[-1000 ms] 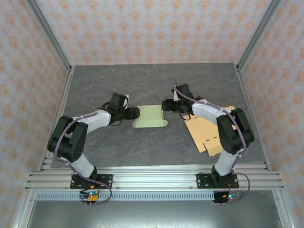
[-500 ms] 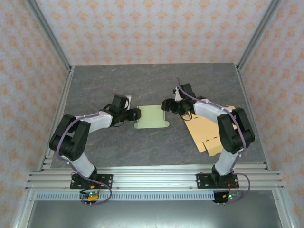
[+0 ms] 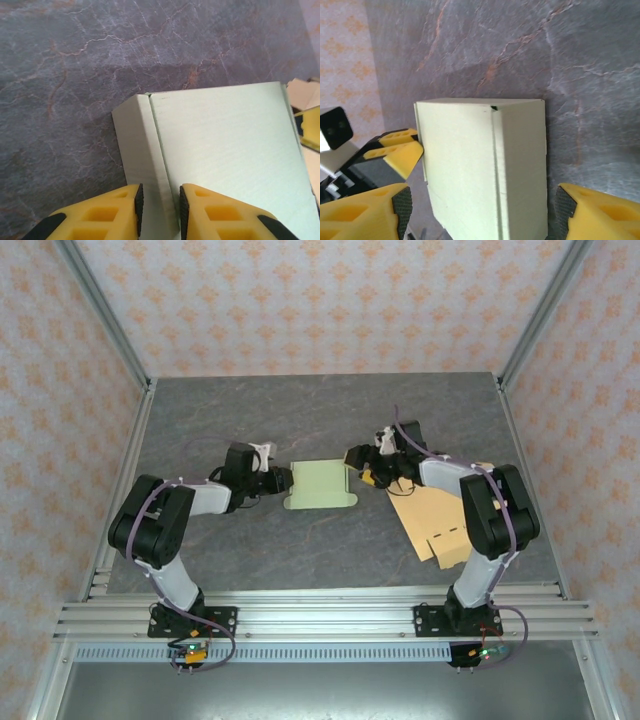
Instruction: Fold the paper box
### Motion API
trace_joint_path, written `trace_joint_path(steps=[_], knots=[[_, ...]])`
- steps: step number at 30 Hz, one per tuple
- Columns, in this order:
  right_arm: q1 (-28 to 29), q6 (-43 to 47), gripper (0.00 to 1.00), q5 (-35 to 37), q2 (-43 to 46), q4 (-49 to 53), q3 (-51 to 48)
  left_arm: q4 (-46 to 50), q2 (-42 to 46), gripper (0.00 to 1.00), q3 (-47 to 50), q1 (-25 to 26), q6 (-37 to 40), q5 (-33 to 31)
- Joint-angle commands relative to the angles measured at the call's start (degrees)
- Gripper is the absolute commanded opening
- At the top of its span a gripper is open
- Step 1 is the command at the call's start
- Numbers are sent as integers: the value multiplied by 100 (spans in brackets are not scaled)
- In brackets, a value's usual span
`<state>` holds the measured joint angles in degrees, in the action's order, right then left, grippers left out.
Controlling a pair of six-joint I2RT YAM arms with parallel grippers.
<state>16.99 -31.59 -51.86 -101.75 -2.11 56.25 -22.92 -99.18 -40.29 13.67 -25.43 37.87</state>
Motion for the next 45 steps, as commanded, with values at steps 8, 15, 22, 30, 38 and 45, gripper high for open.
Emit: trace_joint_path(steps=[8,15,22,30,38,45], knots=[[60,-567,77,-511,-273,-988,-226,168,-305,26,253,-246,-217,66],[217,-1157,77,-420,-109,-1529,-166,539,-155,28,94,-249,-18,35],[208,-805,80,-265,-52,-679,320,701,-95,29,13,-244,95,-25],[164,-1080,81,-70,190,-964,275,753,-177,29,-44,-244,108,-10],[295,-781,83,-265,-110,-650,655,721,-191,29,-40,-237,83,29],[91,427,84,727,-63,665,767,462,319,37,91,-251,-317,221]])
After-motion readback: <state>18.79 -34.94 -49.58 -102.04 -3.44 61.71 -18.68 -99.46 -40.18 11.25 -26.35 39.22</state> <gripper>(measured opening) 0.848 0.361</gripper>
